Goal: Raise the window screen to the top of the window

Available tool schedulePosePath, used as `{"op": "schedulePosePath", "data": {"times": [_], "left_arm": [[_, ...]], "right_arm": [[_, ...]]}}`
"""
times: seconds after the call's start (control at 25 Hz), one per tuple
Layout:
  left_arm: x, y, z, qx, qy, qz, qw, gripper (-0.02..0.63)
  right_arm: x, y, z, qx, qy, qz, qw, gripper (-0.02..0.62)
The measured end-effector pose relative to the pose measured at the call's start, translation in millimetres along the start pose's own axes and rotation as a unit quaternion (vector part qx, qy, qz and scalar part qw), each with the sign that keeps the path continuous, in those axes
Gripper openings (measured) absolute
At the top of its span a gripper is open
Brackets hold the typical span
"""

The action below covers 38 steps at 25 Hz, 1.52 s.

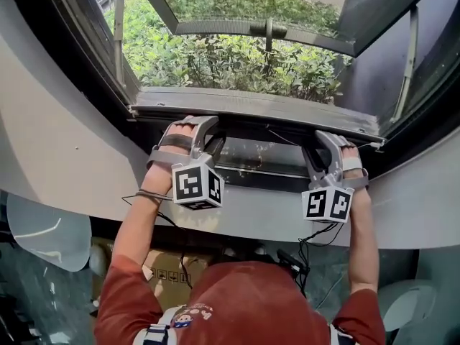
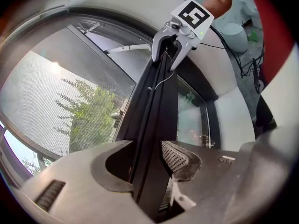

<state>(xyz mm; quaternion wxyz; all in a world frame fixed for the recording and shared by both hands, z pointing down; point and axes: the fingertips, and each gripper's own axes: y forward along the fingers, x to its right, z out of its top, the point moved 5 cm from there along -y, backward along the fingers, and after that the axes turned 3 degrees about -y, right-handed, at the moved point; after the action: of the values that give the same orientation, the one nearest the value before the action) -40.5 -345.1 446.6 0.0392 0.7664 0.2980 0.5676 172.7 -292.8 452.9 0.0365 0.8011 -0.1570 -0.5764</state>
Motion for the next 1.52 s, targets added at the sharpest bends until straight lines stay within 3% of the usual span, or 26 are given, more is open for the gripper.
{"op": "schedulePosePath", "data": {"times": [0.36, 0.6, 0.72, 0.88, 1.52], "left_arm": [[-2, -5, 1, 0.011, 0.001, 0.000, 0.9999, 0.173], [-20, -16, 9, 0.014, 0.015, 0.028, 0.9994, 0.173], [-25, -16, 10, 0.011, 0.021, 0.046, 0.9987, 0.140], [-28, -16, 11, 0.007, 0.039, 0.073, 0.9966, 0.089], [-59, -28, 25, -0.006, 0.087, 0.139, 0.9865, 0.054]], "right_arm": [[4, -4, -1, 0.022, -0.003, -0.007, 1.000, 0.189], [25, -11, 7, 0.026, -0.017, -0.032, 0.999, 0.179], [32, -12, 7, 0.017, -0.033, -0.049, 0.998, 0.078], [32, -10, 6, 0.004, -0.058, -0.057, 0.997, 0.066], [65, -15, 19, -0.020, -0.100, -0.087, 0.991, 0.055]]}}
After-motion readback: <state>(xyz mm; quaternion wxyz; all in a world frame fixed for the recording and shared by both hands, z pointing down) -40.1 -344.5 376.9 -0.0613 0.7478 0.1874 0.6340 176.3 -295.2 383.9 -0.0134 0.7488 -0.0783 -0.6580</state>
